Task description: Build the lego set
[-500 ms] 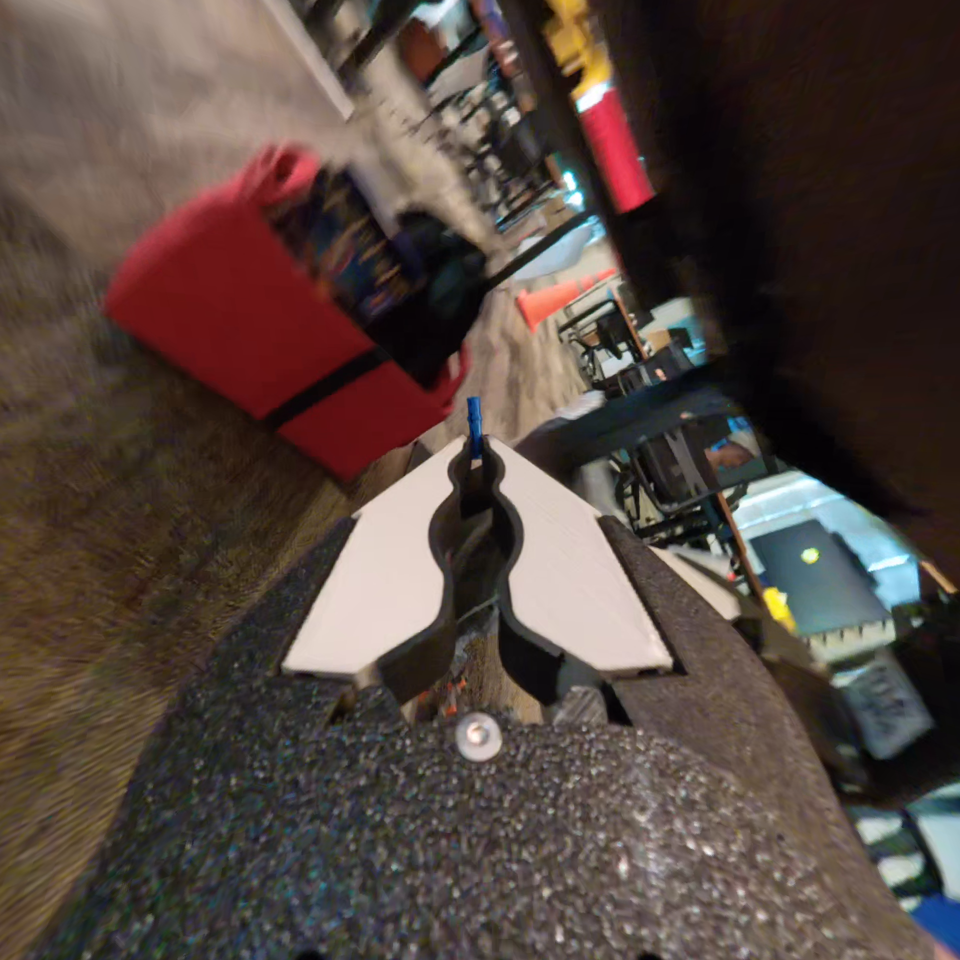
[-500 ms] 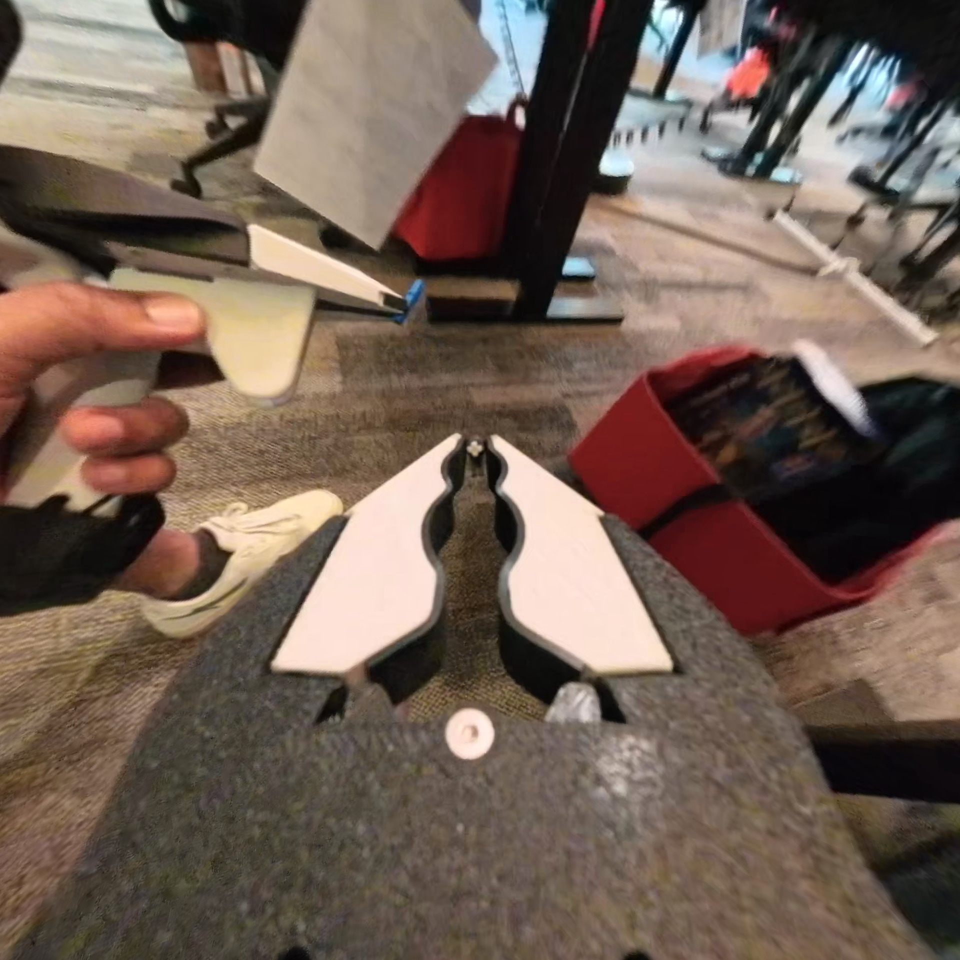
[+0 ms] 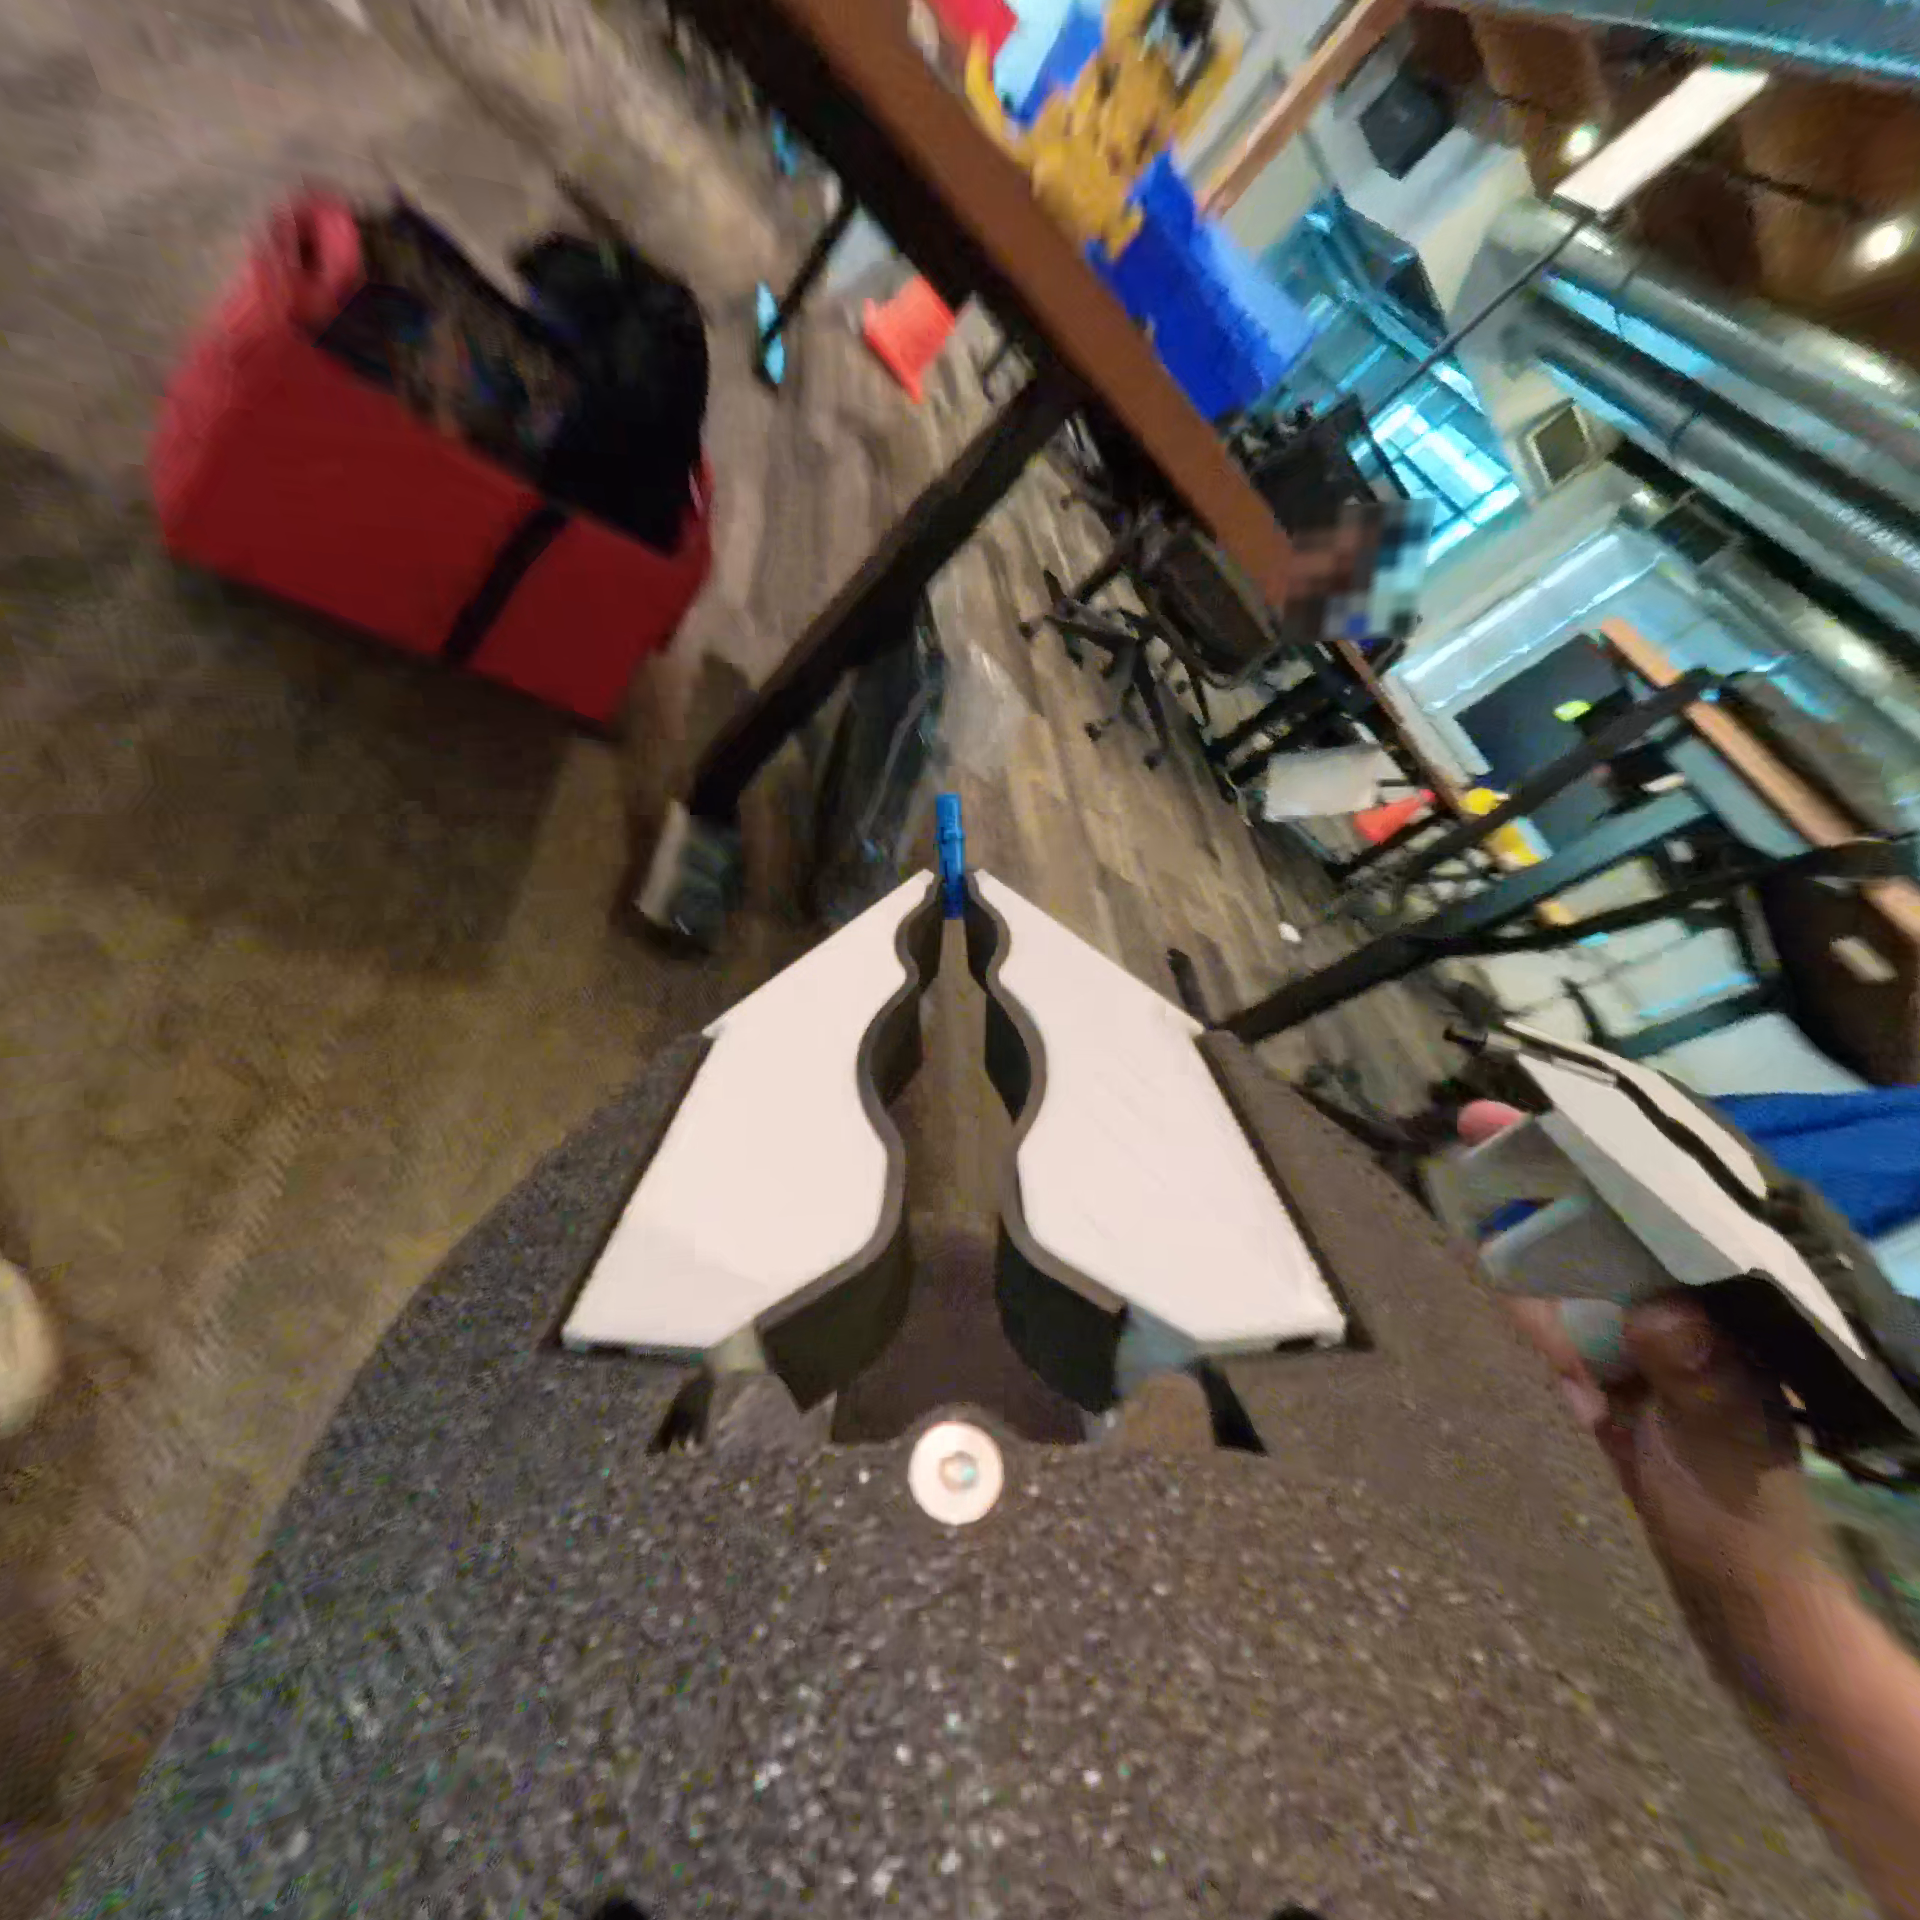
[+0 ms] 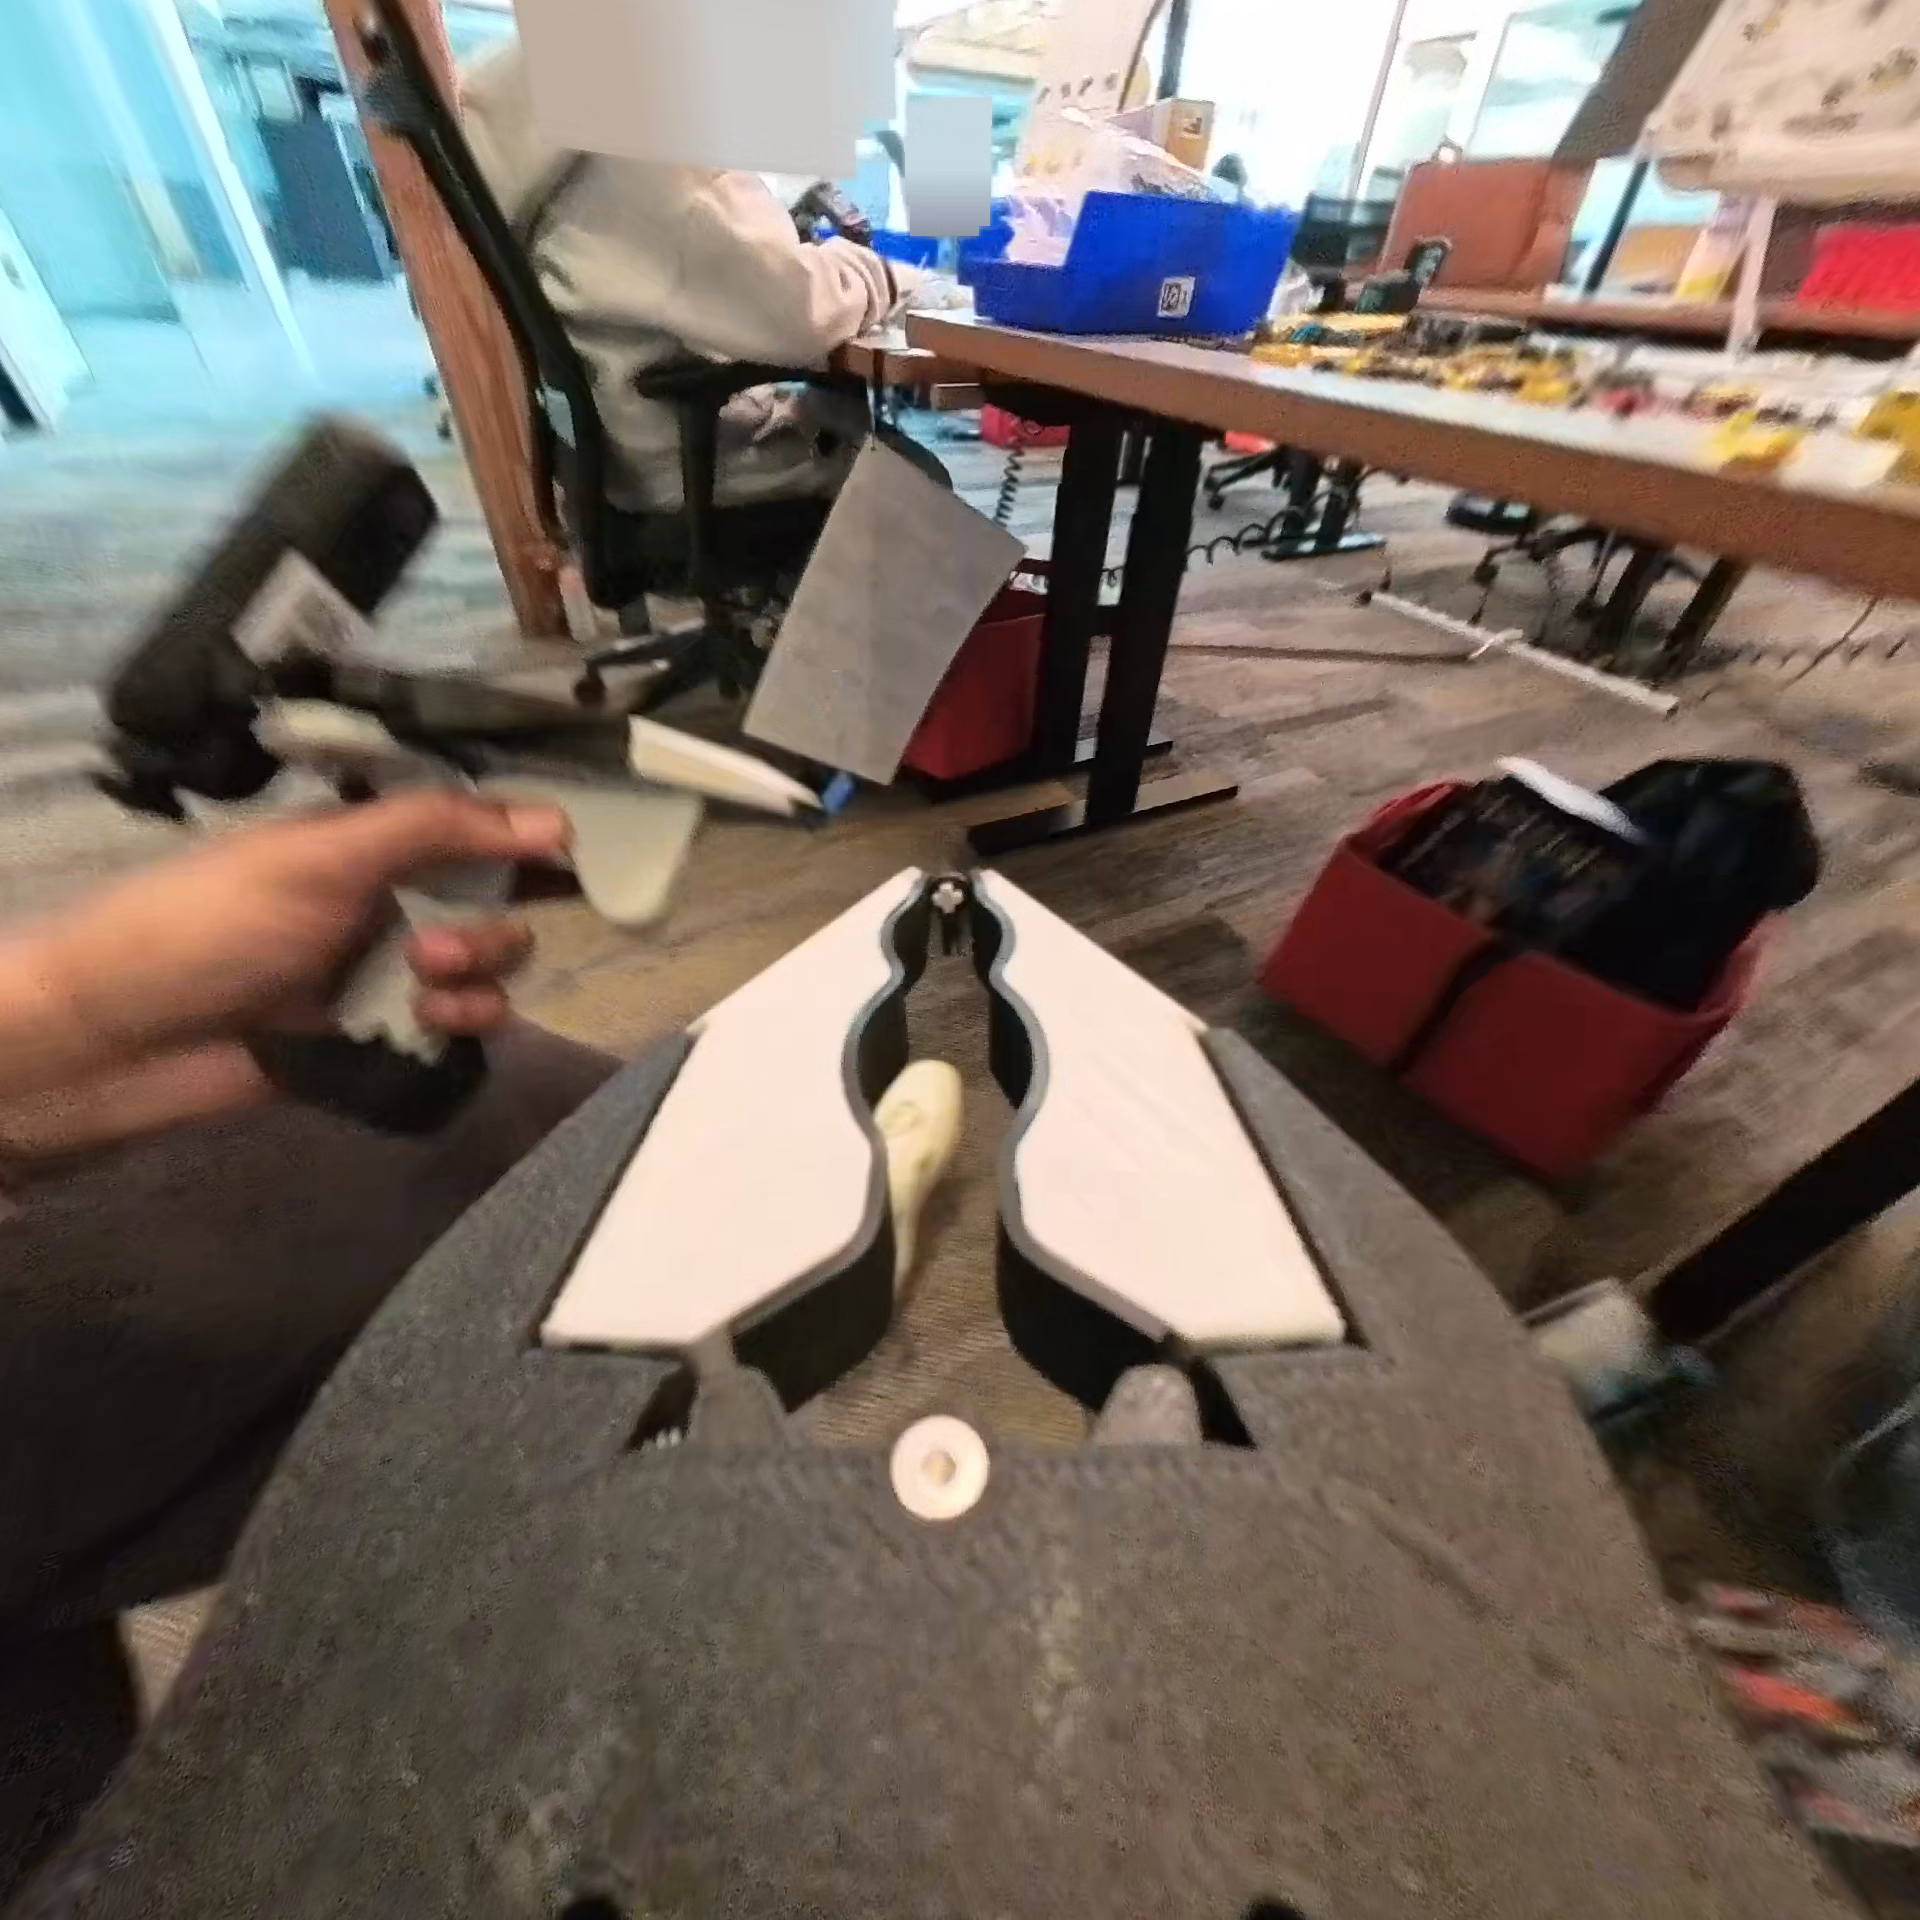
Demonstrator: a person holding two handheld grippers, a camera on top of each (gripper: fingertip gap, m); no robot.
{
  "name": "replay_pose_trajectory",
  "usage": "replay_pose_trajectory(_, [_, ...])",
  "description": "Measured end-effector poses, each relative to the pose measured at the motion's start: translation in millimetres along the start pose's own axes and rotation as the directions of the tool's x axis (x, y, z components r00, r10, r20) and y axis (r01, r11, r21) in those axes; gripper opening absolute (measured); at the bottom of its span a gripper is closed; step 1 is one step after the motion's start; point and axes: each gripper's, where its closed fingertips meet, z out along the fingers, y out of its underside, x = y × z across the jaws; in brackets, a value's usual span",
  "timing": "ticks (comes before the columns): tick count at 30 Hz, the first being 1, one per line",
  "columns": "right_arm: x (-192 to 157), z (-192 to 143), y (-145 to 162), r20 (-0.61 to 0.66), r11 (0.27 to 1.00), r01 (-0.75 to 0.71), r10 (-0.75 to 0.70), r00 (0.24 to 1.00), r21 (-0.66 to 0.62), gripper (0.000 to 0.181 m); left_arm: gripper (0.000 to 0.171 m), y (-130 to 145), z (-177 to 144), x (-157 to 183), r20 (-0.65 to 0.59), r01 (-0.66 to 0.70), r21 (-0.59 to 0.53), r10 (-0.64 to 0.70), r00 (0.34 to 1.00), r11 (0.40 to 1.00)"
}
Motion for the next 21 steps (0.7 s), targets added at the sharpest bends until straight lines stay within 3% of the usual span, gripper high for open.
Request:
replay_pose_trajectory(4, [-22.1, 0.9, 10.1, -0.055, 0.988, -0.156, 0.157, 0.986, 0.018, 0.007, 0.003, 50.6, -2.1, -17.0, -0.013, 0.074, -0.077, -0.075, 0.997, 0.994])
replay_pose_trajectory(9, [-13.6, 20.0, 41.1, -0.129, 0.969, -0.245, 0.244, 0.961, 0.008, 0.007, 0.003, 77.0, 20.1, -31.5, -0.055, 0.035, -0.179, -0.045, 0.997, 0.983])
replay_pose_trajectory(11, [-7.9, 38.7, 56.6, -0.130, 0.969, -0.246, 0.242, 0.962, -0.017, 0.007, 0.003, 83.5, 27.1, -30.8, -0.091, 0.075, -0.224, -0.097, 0.991, 0.972])
replay_pose_trajectory(15, [7.5, 80.4, 61.5, -0.104, 0.968, -0.248, 0.244, 0.964, -0.029, 0.007, 0.003, 69.1, 46.5, -21.2, -0.169, 0.144, -0.261, -0.192, 0.967, 0.955])
replay_pose_trajectory(18, [28.5, 101.6, 32.0, -0.091, 0.969, -0.248, 0.249, 0.964, 0.022, 0.007, 0.003, 35.6, 63.3, -12.8, -0.222, 0.118, -0.231, -0.170, 0.960, 0.966])
replay_pose_trajectory(21, [50.6, 114.0, -10.0, -0.110, 0.987, -0.158, 0.162, 0.981, 0.040, 0.007, 0.003, -15.4, 89.0, -16.0, -0.238, 0.008, -0.151, -0.044, 0.970, 0.989])
